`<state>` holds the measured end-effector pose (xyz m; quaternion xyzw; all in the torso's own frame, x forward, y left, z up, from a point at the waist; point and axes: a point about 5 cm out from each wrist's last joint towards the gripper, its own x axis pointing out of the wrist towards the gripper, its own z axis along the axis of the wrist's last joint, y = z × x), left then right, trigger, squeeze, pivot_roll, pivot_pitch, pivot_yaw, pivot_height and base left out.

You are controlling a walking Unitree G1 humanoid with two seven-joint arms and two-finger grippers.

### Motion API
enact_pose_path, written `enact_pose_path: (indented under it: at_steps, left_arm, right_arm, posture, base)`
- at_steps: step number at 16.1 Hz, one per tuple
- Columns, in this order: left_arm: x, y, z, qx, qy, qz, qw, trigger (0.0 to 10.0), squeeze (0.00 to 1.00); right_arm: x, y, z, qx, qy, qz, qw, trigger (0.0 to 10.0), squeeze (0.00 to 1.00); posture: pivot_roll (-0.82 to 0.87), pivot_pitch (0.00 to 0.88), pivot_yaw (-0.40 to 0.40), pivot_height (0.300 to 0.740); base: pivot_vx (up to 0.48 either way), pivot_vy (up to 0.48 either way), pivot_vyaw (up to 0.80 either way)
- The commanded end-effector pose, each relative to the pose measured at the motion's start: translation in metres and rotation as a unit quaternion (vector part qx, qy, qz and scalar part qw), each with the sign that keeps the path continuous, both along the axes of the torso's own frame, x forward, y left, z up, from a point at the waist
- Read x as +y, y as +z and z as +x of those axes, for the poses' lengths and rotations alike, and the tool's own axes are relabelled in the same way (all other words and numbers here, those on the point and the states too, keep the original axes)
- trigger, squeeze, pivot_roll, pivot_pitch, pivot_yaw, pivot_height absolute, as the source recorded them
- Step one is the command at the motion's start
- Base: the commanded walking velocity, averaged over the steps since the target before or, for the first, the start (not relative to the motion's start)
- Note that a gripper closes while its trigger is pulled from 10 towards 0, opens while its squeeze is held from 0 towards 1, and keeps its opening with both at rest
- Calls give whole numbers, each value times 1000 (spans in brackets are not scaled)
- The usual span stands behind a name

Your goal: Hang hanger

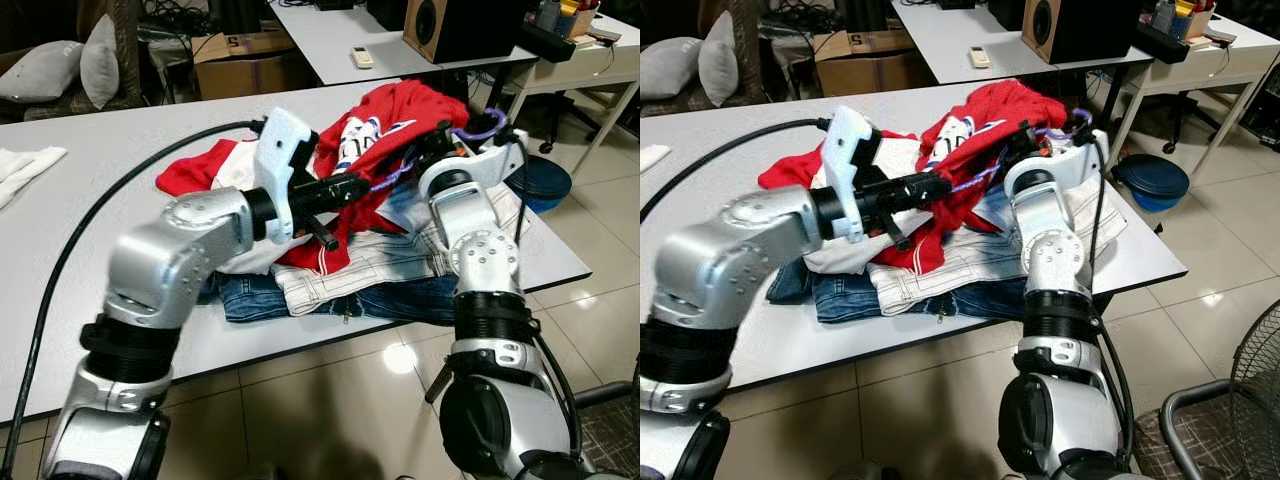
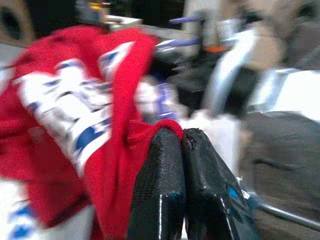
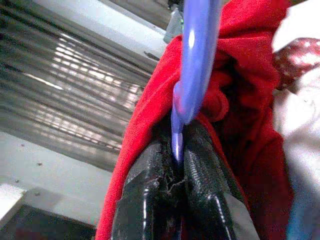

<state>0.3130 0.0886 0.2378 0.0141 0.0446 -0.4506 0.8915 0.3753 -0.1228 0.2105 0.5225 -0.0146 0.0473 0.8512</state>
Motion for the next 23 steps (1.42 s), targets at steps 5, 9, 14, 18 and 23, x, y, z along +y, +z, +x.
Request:
enact_pose_path:
  at_steps: [5, 9, 14, 18, 23]
  left_arm:
    - [20, 23, -8, -45, -39, -41, 997, 0, 0]
    - [46, 13, -14, -39, -49, 5, 998, 0, 0]
    - [59, -1, -20, -15, -67, 37, 997, 0, 0]
    - [71, -14, -33, 19, -95, 77, 992, 0, 0]
    - [61, -32, -26, 25, -65, 92, 993, 0, 0]
  right_arm:
    - [-15, 1, 0, 5, -4, 5, 1000, 10000, 0]
    - [-38, 0, 1, 14, -30, 10, 999, 10000, 0]
    - [-43, 1, 3, 17, -33, 47, 998, 10000, 0]
    - [-57, 1, 3, 21, -54, 93, 994, 10000, 0]
    - [-54, 5, 4, 12, -3, 167, 986, 10000, 0]
  posture:
    - [17, 0, 29, 740]
    - [18, 0, 24, 740]
    - [23, 0, 22, 740]
    - [25, 0, 24, 740]
    - [23, 0, 25, 740]
  base:
    - [0, 0, 0]
    - [0, 0, 0]
    - [0, 0, 0]
    - [0, 0, 0]
    - [0, 0, 0]
